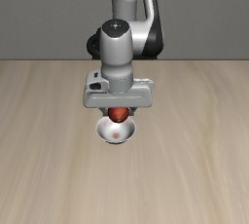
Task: Pick up the onion and put it on the bowl
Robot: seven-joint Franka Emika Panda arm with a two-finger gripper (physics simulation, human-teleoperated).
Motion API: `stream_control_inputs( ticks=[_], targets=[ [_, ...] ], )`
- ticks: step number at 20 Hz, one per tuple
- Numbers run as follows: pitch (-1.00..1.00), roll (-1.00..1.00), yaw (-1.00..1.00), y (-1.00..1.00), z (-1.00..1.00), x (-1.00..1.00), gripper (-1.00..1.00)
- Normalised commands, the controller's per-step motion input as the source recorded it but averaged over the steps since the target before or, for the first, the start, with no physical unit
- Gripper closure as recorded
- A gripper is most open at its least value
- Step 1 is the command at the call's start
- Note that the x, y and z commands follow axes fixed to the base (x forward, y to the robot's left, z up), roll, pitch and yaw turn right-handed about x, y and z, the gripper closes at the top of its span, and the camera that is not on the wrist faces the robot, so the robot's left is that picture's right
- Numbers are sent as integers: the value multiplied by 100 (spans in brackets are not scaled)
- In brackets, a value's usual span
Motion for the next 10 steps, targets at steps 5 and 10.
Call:
stream_control_inputs(
  ticks=[5, 10],
  targets=[
    [0, 0, 0, 0, 0, 0, -100],
    [0, 0, 0, 0, 0, 0, -100]
  ],
)
